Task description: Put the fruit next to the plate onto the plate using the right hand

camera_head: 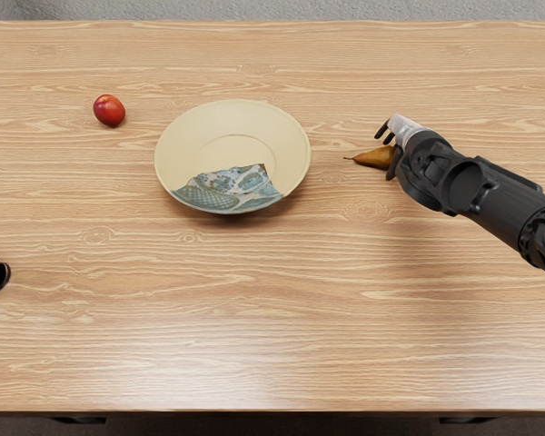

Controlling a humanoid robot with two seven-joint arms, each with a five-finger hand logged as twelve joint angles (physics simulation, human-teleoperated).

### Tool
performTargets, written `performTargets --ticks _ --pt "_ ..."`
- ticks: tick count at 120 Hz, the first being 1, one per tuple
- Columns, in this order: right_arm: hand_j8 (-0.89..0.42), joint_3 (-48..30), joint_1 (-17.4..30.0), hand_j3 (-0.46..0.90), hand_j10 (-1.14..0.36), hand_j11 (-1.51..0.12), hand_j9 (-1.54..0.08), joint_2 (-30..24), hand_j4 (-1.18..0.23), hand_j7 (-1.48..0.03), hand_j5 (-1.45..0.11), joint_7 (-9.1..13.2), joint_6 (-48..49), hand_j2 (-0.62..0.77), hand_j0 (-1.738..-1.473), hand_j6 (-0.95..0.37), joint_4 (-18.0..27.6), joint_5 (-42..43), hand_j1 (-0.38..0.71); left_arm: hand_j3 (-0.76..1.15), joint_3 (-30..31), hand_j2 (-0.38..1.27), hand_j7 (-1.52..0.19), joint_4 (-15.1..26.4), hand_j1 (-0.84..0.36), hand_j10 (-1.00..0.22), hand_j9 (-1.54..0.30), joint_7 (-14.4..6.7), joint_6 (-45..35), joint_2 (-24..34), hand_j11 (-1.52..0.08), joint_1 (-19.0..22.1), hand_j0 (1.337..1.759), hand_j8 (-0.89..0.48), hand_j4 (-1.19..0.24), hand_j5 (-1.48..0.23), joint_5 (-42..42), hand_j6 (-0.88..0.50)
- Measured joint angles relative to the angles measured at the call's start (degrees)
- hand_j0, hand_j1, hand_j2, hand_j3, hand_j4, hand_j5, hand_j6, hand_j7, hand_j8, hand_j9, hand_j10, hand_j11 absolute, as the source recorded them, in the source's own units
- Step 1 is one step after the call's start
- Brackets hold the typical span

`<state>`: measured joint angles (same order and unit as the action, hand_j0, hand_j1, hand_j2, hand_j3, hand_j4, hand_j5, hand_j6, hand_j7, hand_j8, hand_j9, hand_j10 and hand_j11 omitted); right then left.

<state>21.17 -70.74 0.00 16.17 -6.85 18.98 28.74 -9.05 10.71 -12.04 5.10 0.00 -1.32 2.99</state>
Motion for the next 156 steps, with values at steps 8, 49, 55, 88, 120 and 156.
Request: performTargets --ticks 8,49,55,88,120,156 --pt "-0.39 0.0 0.0 0.0 -0.39 -0.51 -0.51 0.0 -0.39 -0.51 -0.51 0.0 0.0 -0.08 -1.658 -0.39 0.0 0.0 0.12 0.0 0.0 0.0 0.0 0.0 0.35 0.0 0.0 0.0 0.0 0.0 0.0 0.0 1.658 0.0 0.0 0.0 0.0 0.0" --pt "-0.43 0.0 0.01 0.0 -0.43 -0.56 -0.56 0.0 -0.43 -0.56 -0.56 0.0 0.01 -0.08 -1.658 -0.43 0.01 0.0 0.16 0.0 0.0 0.0 0.0 0.01 0.35 0.0 0.0 0.0 0.0 0.0 0.0 0.0 1.658 0.0 0.0 0.0 0.0 0.0" --pt "-0.44 0.0 0.02 0.0 -0.44 -0.57 -0.57 0.0 -0.44 -0.57 -0.57 0.0 0.04 -0.09 -1.658 -0.44 0.01 0.0 0.18 0.0 0.0 0.0 0.0 0.01 0.35 0.0 0.0 0.0 0.0 0.0 0.0 0.0 1.658 0.0 0.0 0.0 0.0 0.0" --pt "-0.51 -0.11 0.35 0.0 -0.56 -0.73 -0.73 0.0 -0.56 -0.73 -0.73 0.12 0.63 -0.08 -1.656 -0.49 0.03 -0.17 0.3 0.0 0.0 0.0 0.0 0.01 0.35 0.0 0.0 0.0 0.0 0.0 0.0 0.0 1.658 0.0 0.0 0.0 0.0 0.0" --pt "-0.27 -1.8 0.4 0.0 -0.51 -1.03 -1.05 0.0 -0.45 -0.99 -1.01 0.61 3.84 -0.04 -1.636 -0.29 -1.16 -1.31 0.36 0.0 0.04 0.0 0.0 0.01 0.35 0.0 0.0 -0.02 0.0 0.0 0.0 0.0 1.658 0.0 0.0 0.0 -0.03 0.0" --pt "-0.35 -17.59 0.31 0.0 -0.77 -1.15 -1.15 -0.13 -0.57 -1.1 -1.13 0.41 12.64 0.22 -1.638 -0.36 -2.89 -4.35 0.42 0.0 0.01 0.0 0.0 0.0 0.35 0.0 0.0 -0.01 0.0 0.0 0.0 0.0 1.658 0.0 0.0 0.0 -0.01 0.0"
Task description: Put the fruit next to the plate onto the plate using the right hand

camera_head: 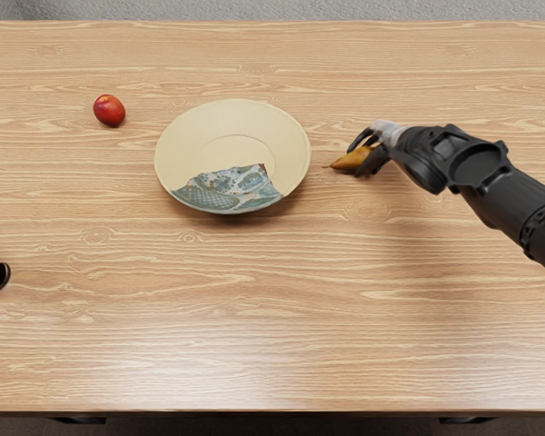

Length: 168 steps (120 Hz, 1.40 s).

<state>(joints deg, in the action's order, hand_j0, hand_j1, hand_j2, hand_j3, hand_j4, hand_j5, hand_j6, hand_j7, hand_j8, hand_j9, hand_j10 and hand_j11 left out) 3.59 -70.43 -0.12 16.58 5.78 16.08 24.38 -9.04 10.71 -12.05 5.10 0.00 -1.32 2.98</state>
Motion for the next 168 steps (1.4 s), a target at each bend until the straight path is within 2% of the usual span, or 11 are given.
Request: performTargets --ticks 21,51,87,91,108,128,134,144,154,163,168 --pt "-0.35 -2.63 -1.27 0.0 -0.82 -1.14 -1.14 -5.07 -0.67 -1.12 -1.11 -0.23 6.28 0.2 -1.634 -0.34 -0.03 -4.37 0.43 0.0 0.0 0.0 0.0 -0.01 0.35 0.0 0.0 0.0 0.0 0.0 0.0 0.0 1.658 0.0 0.0 0.0 0.0 0.0" --pt "-0.39 -3.13 -8.08 0.0 -0.87 -1.1 -1.11 -8.91 -0.78 -1.13 -1.06 0.74 21.89 0.19 -1.634 -0.35 0.58 -8.15 0.41 0.0 0.01 0.0 0.0 0.0 0.35 0.0 0.0 0.0 0.0 0.0 0.0 0.0 1.658 0.0 0.0 0.0 0.0 0.0" --pt "-0.41 -3.19 -13.68 0.0 -0.88 -1.11 -1.11 -1.15 -0.86 -1.13 -1.07 1.63 28.22 0.15 -1.636 -0.36 2.34 -10.9 0.38 0.0 0.0 0.0 0.0 0.01 0.35 0.0 0.0 0.0 0.0 0.0 0.0 0.0 1.658 0.0 0.0 0.0 0.0 0.0" --pt "-0.43 -3.16 -13.83 0.0 -0.82 -1.05 -1.05 -0.8 -0.81 -1.07 -1.02 1.61 26.06 0.13 -1.638 -0.38 2.29 -10.99 0.34 0.0 0.0 0.0 0.0 0.01 0.35 0.0 0.0 0.0 0.0 0.0 0.0 0.0 1.658 0.0 0.0 0.0 0.0 0.0" --pt "-0.23 -3.02 -13.73 0.0 -0.43 -0.54 -0.55 -0.11 -0.42 -0.55 -0.53 1.43 15.38 0.06 -1.648 -0.2 2.43 -11.01 0.02 0.0 0.0 0.0 0.0 -0.01 0.35 0.0 0.0 0.01 0.0 0.0 0.0 0.0 1.658 0.0 0.0 0.0 0.01 0.0" --pt "-0.11 -4.57 -13.78 0.0 -0.2 -0.25 -0.25 -0.07 -0.2 -0.26 -0.25 1.56 18.84 0.03 -1.654 -0.1 2.77 -11.1 -0.18 0.0 -0.01 0.0 0.0 -0.01 0.35 0.0 0.0 0.01 0.0 0.0 0.0 0.0 1.658 0.0 0.0 0.0 0.01 0.0" --pt "-0.1 -8.74 -13.16 0.0 -0.16 -0.2 -0.2 -4.38 -0.16 -0.21 -0.2 1.41 22.79 0.02 -1.655 -0.09 2.96 -11.17 -0.21 0.0 0.01 0.0 0.0 -0.01 0.35 0.0 0.0 0.0 0.0 0.0 0.0 0.0 1.658 0.0 0.0 0.0 0.0 0.0" --pt "-0.07 -17.18 -9.36 0.0 -0.11 -0.14 -0.14 -18.02 -0.11 -0.15 -0.14 1.21 26.33 0.01 -1.656 -0.06 3.7 -11.19 -0.25 0.0 0.01 0.0 0.0 -0.01 0.35 0.0 0.0 0.0 0.0 0.0 0.0 -0.51 1.658 0.0 0.0 0.0 0.04 0.0" --pt "-0.05 -21.58 -6.01 0.0 -0.08 -0.1 -0.1 -29.57 -0.08 -0.11 -0.1 1.14 27.93 0.01 -1.657 -0.05 6.34 -11.37 -0.27 0.0 0.01 0.0 0.0 0.0 0.35 0.0 0.0 0.01 0.0 0.0 0.0 0.04 1.658 0.0 0.0 0.0 0.06 0.0" --pt "-0.04 -23.27 -2.32 0.0 -0.06 -0.08 -0.08 -35.01 -0.06 -0.08 -0.08 1.24 28.6 0.0 -1.657 -0.04 9.23 -11.51 -0.29 0.0 0.0 0.0 0.0 0.01 0.35 0.0 0.0 0.01 0.04 0.0 0.0 0.0 1.658 0.0 0.0 0.0 0.08 0.0" --pt "-0.03 -23.64 -0.42 0.0 -0.05 -0.07 -0.07 -36.81 -0.05 -0.07 -0.07 1.33 28.81 0.0 -1.657 -0.03 13.67 -11.55 -0.3 0.0 -0.01 0.0 0.0 0.01 0.35 0.0 0.0 0.01 0.1 0.0 0.0 -0.04 1.658 0.0 0.0 0.0 0.07 0.0"
